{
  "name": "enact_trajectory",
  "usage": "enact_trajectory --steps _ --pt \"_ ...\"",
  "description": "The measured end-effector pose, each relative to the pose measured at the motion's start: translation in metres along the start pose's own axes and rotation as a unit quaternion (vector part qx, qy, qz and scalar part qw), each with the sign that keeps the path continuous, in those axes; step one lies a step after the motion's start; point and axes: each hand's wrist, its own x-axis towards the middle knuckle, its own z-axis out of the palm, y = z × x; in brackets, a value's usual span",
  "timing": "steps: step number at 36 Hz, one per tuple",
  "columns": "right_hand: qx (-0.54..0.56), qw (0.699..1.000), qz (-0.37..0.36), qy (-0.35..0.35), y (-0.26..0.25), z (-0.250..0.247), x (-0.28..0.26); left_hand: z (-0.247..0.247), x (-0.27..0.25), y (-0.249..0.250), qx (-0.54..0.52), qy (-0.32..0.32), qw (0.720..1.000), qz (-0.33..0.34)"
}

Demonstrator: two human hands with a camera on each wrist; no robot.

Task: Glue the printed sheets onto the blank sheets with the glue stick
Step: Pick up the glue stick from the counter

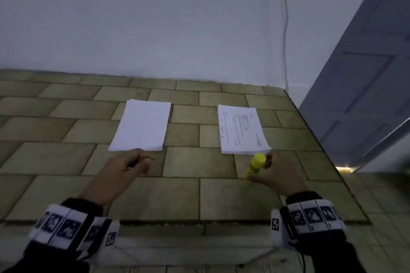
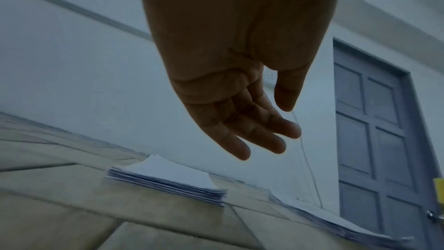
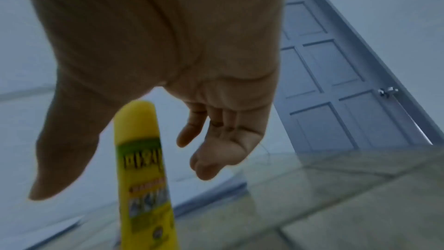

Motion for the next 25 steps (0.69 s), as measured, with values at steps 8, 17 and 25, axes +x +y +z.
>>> enact_trajectory --steps 8,17,25 --pt "0.033 0.999 -0.036 -0.017 0.003 0.02 0.003 0.007 0.024 -0.018 0.034 -0.022 0.998 -0.044" --pt "-0.009 0.982 -0.184 -0.05 -0.032 0.02 0.0 0.025 0.037 0.017 -0.023 -0.038 0.998 -0.032" --pt "-0.052 0.951 -0.302 -0.045 -0.083 0.04 -0.001 0.048 0.061 0.068 -0.034 -0.086 0.991 -0.093"
